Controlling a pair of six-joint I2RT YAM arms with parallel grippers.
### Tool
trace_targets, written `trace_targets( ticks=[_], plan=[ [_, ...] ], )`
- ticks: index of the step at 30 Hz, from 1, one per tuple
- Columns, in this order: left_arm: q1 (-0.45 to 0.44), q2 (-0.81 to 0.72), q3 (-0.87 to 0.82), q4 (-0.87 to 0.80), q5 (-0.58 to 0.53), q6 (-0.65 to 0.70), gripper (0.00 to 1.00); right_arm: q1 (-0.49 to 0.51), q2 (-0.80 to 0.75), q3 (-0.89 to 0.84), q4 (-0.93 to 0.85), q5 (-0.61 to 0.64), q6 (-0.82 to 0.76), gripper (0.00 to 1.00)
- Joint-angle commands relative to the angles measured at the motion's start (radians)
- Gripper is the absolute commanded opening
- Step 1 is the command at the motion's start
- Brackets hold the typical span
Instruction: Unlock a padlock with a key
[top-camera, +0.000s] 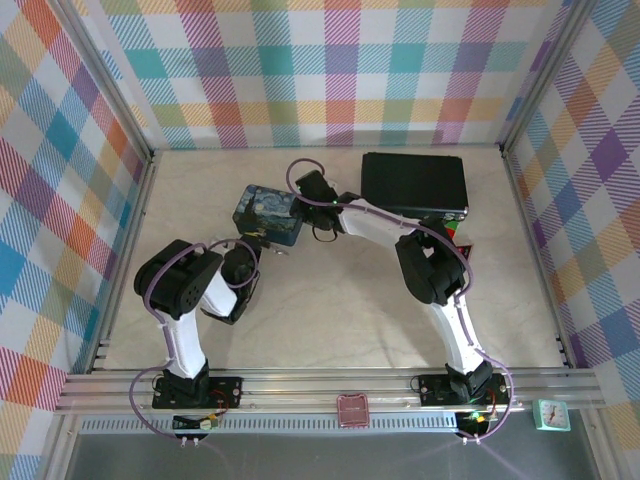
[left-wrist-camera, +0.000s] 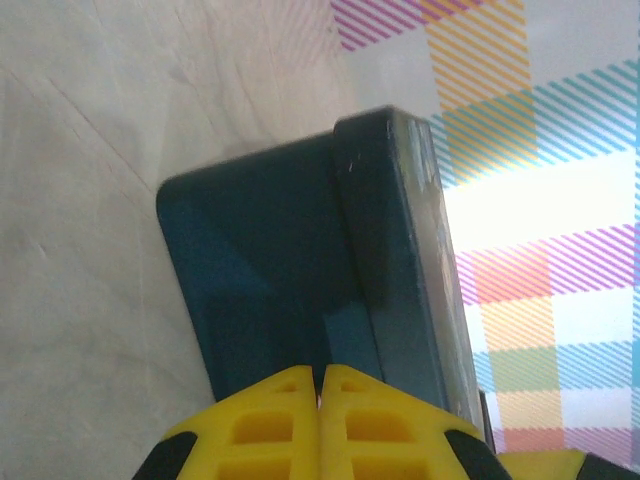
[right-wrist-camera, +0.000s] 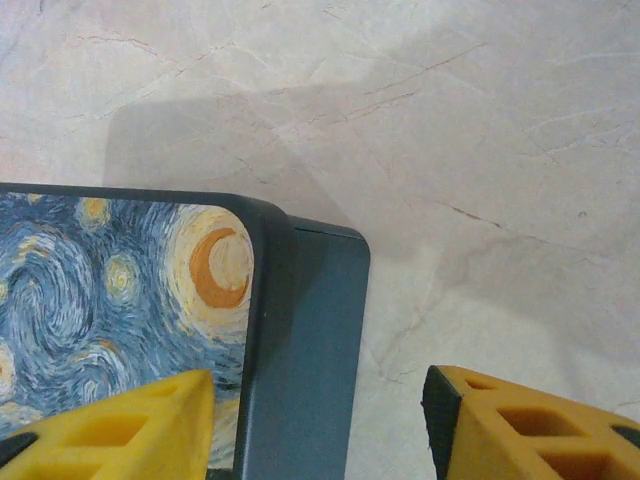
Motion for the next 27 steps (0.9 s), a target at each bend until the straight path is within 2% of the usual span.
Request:
trace_targets(
  ticks=[1, 5, 7, 9, 14, 17, 21, 24, 27],
  plan=[
    [0.004, 0.004, 0.006, -0.018, -0.098, 0.021, 0.00, -0.014, 0.040, 0.006, -0.063, 0.021, 0.020, 0.57],
    [-0.022, -0.034, 0.009, -0.019, -0.125, 0.149, 0.00, -0.014, 0.001, -0.033, -0.008, -0.009, -0.007, 0.59],
    [-0.038, -0.064, -0.023, -0.017, -0.180, 0.174, 0.00, -0.014, -0.029, -0.058, 0.014, -0.005, -0.019, 0.61],
    [-0.042, -0.084, -0.039, -0.018, -0.190, 0.192, 0.00, -0.014, -0.050, -0.069, 0.036, -0.013, -0.045, 0.62],
    [-0.037, -0.169, -0.049, -0.071, -0.053, 0.212, 0.00, -0.014, -0.093, -0.044, 0.037, -0.087, -0.192, 0.67],
    [-0.036, -0.285, -0.036, -0.251, 0.063, 0.215, 0.00, -0.016, -0.133, -0.062, 0.024, -0.117, -0.298, 0.70],
    [-0.049, -0.518, 0.034, -0.685, 0.191, 0.292, 0.00, -0.029, -0.216, -0.153, 0.010, -0.123, -0.429, 0.73],
    [-0.092, -0.652, 0.115, -0.983, 0.247, 0.384, 0.00, -0.066, -0.288, -0.249, 0.010, -0.147, -0.466, 0.74],
    [-0.130, -0.688, 0.156, -1.105, 0.335, 0.412, 0.00, -0.108, -0.360, -0.349, 0.009, -0.146, -0.501, 0.77]
  ],
)
